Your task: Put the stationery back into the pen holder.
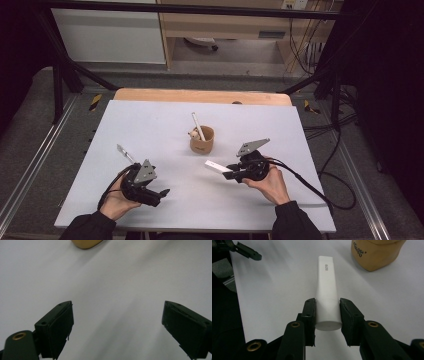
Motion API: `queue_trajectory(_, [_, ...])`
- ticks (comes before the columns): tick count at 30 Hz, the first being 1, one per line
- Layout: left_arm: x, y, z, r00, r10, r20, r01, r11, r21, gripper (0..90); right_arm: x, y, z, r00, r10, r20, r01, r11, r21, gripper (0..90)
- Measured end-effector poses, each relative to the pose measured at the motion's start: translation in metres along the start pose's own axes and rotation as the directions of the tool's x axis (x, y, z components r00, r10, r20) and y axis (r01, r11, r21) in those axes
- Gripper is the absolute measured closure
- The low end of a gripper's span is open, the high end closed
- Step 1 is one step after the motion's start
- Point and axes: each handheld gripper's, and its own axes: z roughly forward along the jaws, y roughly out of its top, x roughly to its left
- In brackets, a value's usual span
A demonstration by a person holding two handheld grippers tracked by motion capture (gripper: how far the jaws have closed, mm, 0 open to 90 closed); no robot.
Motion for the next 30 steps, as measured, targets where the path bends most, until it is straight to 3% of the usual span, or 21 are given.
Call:
queue_trajectory(7, [-0.011,0.017,0.008,0.9959,0.090,0.005,-0.090,0.9959,-0.006,11.0,0.005,0.006,0.005,0.9998,0.000,-0.020,0.000,1.000,0.018,67.2])
queue_trajectory(14, [-0.019,0.030,0.013,0.9848,0.174,-0.005,-0.174,0.9847,-0.014,11.4,0.009,0.010,0.012,0.9992,-0.001,-0.040,0.002,1.000,0.030,67.2])
queue_trajectory(20, [-0.026,0.040,0.016,0.9710,0.239,-0.013,-0.239,0.9708,-0.023,11.3,0.013,0.016,0.016,0.9986,-0.008,-0.052,0.010,0.999,0.049,67.2])
queue_trajectory(30, [-0.036,0.052,0.024,0.9497,0.312,-0.026,-0.313,0.9495,-0.024,11.7,0.018,0.022,0.018,0.9975,-0.014,-0.070,0.019,0.997,0.069,67.2])
